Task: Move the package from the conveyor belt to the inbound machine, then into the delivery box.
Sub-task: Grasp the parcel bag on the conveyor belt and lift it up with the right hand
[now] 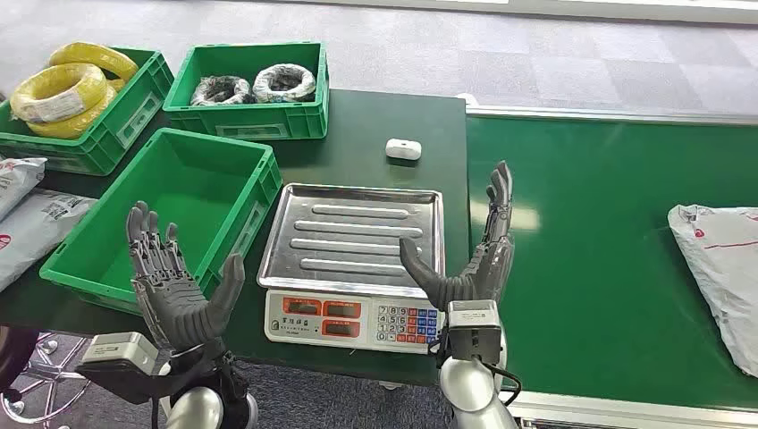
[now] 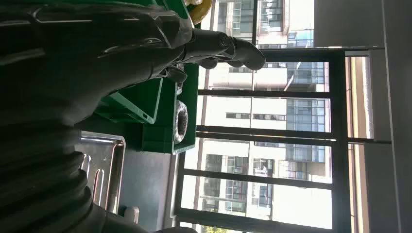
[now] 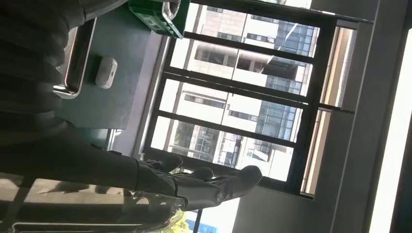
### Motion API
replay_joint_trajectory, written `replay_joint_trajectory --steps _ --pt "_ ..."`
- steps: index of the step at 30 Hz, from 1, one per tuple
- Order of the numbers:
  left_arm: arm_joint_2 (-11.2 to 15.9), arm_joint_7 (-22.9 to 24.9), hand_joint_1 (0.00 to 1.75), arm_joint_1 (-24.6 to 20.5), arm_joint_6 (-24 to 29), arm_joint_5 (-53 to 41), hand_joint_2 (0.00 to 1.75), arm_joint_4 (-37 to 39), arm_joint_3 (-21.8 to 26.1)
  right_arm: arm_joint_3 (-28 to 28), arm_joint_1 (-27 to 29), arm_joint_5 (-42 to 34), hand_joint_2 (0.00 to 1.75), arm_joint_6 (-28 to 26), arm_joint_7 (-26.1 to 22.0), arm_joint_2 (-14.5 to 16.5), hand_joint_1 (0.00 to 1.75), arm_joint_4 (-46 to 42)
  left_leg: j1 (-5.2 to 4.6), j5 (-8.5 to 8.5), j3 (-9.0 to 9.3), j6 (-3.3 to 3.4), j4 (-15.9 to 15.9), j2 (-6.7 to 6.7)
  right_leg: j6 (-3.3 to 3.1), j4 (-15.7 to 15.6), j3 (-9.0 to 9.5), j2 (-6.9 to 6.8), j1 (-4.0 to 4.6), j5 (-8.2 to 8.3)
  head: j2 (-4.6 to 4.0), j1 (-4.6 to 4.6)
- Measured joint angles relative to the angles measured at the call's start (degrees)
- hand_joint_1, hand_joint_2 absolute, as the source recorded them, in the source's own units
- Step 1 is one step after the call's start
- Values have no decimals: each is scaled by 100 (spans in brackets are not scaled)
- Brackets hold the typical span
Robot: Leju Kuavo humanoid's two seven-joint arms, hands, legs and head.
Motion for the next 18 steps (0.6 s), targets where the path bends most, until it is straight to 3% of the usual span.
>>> replay_joint_trajectory --steps 6,9,12,15,18 --pt "15 0 0 -28 0 19 175 2 -2 1 -35 111 175 -47 55 0 0 17 0 0 0 0 0 0 0 0 0 0 0 0 0 0" --pt "19 0 0 -28 -3 56 175 2 -2 -6 -143 758 175 -342 367 -7 0 120 0 0 0 0 0 0 0 0 -1 0 0 0 0 0" --pt "19 0 0 -27 -28 123 175 9 3 -106 -374 2203 175 -710 1135 -46 0 286 0 0 1 0 1 0 0 0 0 0 0 0 0 0" --pt "11 0 0 -27 -91 173 175 49 12 -492 -749 3956 175 -723 2279 -130 0 492 0 2 2 2 2 -1 1 0 3 0 0 3 0 0" --pt "-4 0 0 -24 -146 181 175 92 21 -954 -1166 4788 175 -558 3002 -295 0 748 -2 3 5 2 3 -4 2 -1 7 -2 -2 4 0 2"
